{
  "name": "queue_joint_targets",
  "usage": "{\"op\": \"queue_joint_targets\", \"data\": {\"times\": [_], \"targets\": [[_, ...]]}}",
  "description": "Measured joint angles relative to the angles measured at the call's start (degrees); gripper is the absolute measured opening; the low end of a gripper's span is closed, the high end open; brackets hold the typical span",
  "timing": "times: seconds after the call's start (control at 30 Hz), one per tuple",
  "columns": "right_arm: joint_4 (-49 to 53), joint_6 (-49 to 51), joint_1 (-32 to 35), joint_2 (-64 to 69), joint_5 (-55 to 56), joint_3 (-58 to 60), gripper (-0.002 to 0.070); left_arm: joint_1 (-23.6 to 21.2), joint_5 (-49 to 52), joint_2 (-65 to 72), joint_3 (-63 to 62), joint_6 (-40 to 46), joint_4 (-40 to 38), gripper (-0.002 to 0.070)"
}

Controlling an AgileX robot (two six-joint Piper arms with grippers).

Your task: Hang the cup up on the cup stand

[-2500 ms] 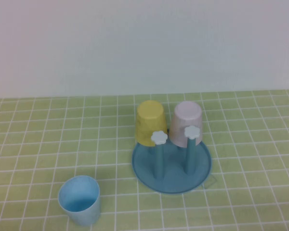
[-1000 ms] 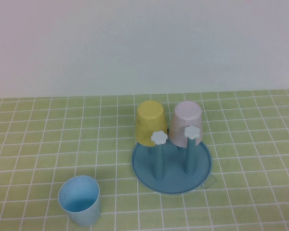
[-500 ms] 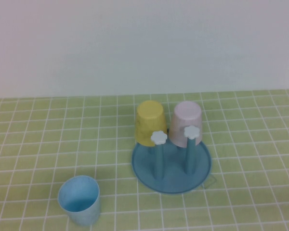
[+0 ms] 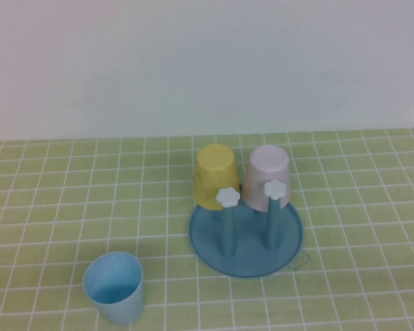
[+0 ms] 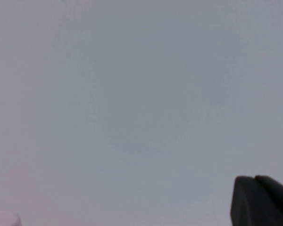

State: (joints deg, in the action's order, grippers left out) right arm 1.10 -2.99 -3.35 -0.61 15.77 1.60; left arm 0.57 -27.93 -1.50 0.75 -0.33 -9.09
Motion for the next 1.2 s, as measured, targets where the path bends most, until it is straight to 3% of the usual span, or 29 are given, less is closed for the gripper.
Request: {"op": "queue_joint_targets", "data": {"times": [0.1, 0.27, 0.53, 0.6, 0.77, 0.93, 1.03, 1.2], "targets": [[-0.1, 0.2, 0.0, 0.0, -3.2, -0.3, -0.0001, 0.0, 9.4, 0.0, -4.3, -0.2, 1.7, 0.0000], [0.0, 0.2, 0.0, 0.0, -17.3, -6.4, -0.0001, 0.0, 29.2, 2.5, -13.1, -0.1, 1.8, 0.0000], [0.0, 0.3, 0.0, 2.7, -38.9, -17.4, -0.0002, 0.0, 53.7, 19.1, -26.3, 0.0, -2.9, 0.0000], [0.0, 0.3, 0.0, 6.2, -44.3, -19.7, -0.0001, 0.0, 56.8, 24.4, -29.8, 1.0, -2.9, 0.0000], [-0.1, 0.3, 0.0, 17.1, -55.7, -25.2, -0.0002, 0.0, 53.2, 34.1, -32.9, -1.3, -7.6, 0.0000], [-2.5, 0.2, 0.0, 25.3, -62.1, -29.3, -0.0001, 0.0, 64.0, 44.1, -38.8, 10.1, -11.4, 0.0010], [-5.4, 0.1, 0.0, 26.9, -61.7, -30.0, -0.0001, 0.0, 67.4, 50.3, -43.0, 11.0, -13.9, 0.0110], [-8.8, 0.1, 0.0, 26.9, -61.2, -30.1, -0.0001, 0.0, 77.6, 58.9, -50.8, 17.3, -16.9, 0.0442]]}}
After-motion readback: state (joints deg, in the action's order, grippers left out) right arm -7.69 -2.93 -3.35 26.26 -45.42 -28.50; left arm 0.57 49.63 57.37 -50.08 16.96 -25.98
